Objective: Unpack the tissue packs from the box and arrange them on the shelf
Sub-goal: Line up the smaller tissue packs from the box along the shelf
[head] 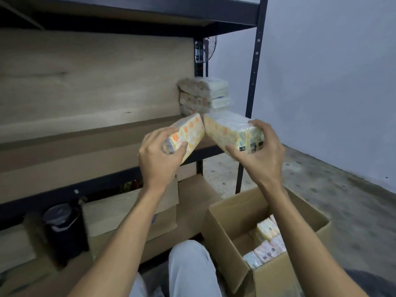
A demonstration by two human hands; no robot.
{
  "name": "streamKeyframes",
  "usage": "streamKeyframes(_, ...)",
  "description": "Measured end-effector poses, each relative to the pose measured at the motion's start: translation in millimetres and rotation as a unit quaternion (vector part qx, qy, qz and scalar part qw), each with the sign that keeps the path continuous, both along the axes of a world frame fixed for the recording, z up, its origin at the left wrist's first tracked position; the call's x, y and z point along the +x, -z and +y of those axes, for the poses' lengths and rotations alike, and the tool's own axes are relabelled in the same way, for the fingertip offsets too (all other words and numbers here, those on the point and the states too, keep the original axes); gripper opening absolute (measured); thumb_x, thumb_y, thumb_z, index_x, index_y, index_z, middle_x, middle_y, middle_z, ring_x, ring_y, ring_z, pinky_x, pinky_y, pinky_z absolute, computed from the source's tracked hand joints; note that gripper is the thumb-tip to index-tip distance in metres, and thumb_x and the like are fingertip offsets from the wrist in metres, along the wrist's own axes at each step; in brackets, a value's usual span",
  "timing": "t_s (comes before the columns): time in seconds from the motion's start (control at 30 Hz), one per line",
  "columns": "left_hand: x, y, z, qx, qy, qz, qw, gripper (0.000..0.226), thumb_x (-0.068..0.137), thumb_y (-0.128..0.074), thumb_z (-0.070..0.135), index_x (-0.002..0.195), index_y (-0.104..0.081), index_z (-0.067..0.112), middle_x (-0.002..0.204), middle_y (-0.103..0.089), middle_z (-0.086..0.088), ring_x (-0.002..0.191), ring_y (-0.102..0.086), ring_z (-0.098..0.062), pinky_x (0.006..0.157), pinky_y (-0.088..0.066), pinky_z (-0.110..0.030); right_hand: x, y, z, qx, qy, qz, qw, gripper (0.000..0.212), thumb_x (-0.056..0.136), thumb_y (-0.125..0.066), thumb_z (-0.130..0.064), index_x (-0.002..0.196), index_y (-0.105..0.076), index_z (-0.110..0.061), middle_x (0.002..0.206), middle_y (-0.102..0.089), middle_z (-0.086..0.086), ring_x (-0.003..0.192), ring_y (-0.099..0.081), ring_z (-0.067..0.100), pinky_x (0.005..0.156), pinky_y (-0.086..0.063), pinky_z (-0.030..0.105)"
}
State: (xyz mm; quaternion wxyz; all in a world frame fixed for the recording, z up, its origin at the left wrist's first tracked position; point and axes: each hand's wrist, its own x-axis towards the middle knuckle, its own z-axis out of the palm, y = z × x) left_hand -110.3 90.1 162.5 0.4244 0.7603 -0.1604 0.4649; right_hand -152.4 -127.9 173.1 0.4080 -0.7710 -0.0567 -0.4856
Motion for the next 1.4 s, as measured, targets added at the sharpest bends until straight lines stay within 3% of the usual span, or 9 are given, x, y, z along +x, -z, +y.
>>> streamKeyframes(0.13,11.9,-0.1,37.7,0.022,-0.037,-0.001,0.999,0.037,0.074,-0.077,0.027,0.108,-0.070,0.018,0.111,-0.067,0.006,0.106,-0.058,-0.011,0.082,-0.053,-0.039,32.1,5.3,28.7,0.009,-0.055,-0.002,0.998,0.064,0.062,-0.085,-0.034,0.117,-0.055,-0.021,0.115,-0.058,-0.009,0.100,-0.053,0.002,0.077,-0.040,0.005)
streamKeyframes(0.4,31.8,16.2,111.5,0.060,-0.102,0.034,0.992,0.034,0.073,-0.080,0.022,0.105,-0.072,0.015,0.110,-0.069,0.002,0.104,-0.058,-0.014,0.086,-0.050,-0.037,96.3,30.7,78.0,0.030,-0.162,0.048,0.985,0.064,0.059,-0.087,-0.034,0.114,-0.057,-0.021,0.115,-0.061,-0.007,0.107,-0.055,0.005,0.085,-0.045,0.015)
streamKeyframes(0.5,38.4,22.0,133.4,0.083,-0.105,0.036,0.990,0.032,0.073,-0.081,0.019,0.104,-0.072,0.015,0.110,-0.068,0.002,0.105,-0.058,-0.014,0.089,-0.049,-0.035,115.8,40.7,87.7,0.031,-0.188,0.076,0.979,0.065,0.059,-0.088,-0.034,0.115,-0.056,-0.022,0.122,-0.059,-0.007,0.116,-0.052,0.005,0.094,-0.043,0.018)
streamKeyframes(0.7,58.5,24.9,171.3,0.115,-0.073,0.095,0.986,0.038,0.073,-0.081,0.021,0.109,-0.068,0.021,0.117,-0.063,0.006,0.112,-0.053,-0.016,0.092,-0.044,-0.034,150.7,42.0,90.7,0.028,-0.233,0.138,0.962,0.065,0.059,-0.088,-0.029,0.113,-0.052,-0.025,0.124,-0.056,-0.010,0.112,-0.049,0.001,0.090,-0.041,0.011)
streamKeyframes(0.87,69.5,28.0,190.4,0.148,-0.082,0.137,0.976,0.045,0.072,-0.081,0.019,0.114,-0.066,0.024,0.120,-0.058,0.011,0.116,-0.049,-0.013,0.097,-0.034,-0.025,178.3,39.8,79.6,0.019,-0.254,0.218,0.942,0.064,0.057,-0.090,-0.025,0.109,-0.053,-0.034,0.115,-0.054,-0.022,0.108,-0.055,0.011,0.090,-0.052,0.038)
streamKeyframes(1.0,75.5,26.7,199.7,0.169,-0.104,0.148,0.969,0.046,0.071,-0.082,0.020,0.114,-0.066,0.028,0.121,-0.060,0.011,0.122,-0.047,-0.013,0.108,-0.031,-0.041,193.9,40.8,69.4,0.031,-0.291,0.260,0.920,0.065,0.057,-0.090,-0.018,0.109,-0.054,-0.036,0.122,-0.049,-0.023,0.115,-0.053,0.016,0.093,-0.052,0.043)
streamKeyframes(1.1,78.9,24.3,203.7,0.201,-0.166,0.167,0.951,0.050,0.068,-0.083,0.022,0.114,-0.064,0.031,0.123,-0.062,0.010,0.131,-0.043,-0.015,0.116,-0.013,-0.047,202.5,35.1,61.6,-0.003,-0.261,0.276,0.925,0.067,0.058,-0.089,-0.017,0.112,-0.055,-0.037,0.141,-0.039,-0.008,0.133,-0.039,0.019,0.108,-0.040,0.045)
streamKeyframes(1.2,77.9,18.3,197.3,0.228,-0.207,0.180,0.934,0.054,0.065,-0.081,0.017,0.115,-0.063,0.031,0.127,-0.060,0.009,0.136,-0.037,-0.018,0.118,-0.004,-0.048,203.7,20.5,60.7,-0.108,-0.167,0.280,0.939,0.076,0.058,-0.089,-0.021,0.124,-0.052,-0.030,0.152,-0.030,0.001,0.140,-0.026,0.021,0.116,-0.025,0.044)
streamKeyframes(1.4,78.9,-6.3,158.1,0.214,-0.191,0.160,0.944,0.056,0.072,-0.077,0.022,0.124,-0.059,0.028,0.135,-0.054,0.004,0.134,-0.038,-0.019,0.119,-0.010,-0.046,194.8,-3.5,97.0,-0.179,-0.117,0.171,0.962,0.070,0.067,-0.082,-0.040,0.129,-0.053,-0.026,0.150,-0.038,0.004,0.139,-0.030,0.022,0.115,-0.025,0.041)
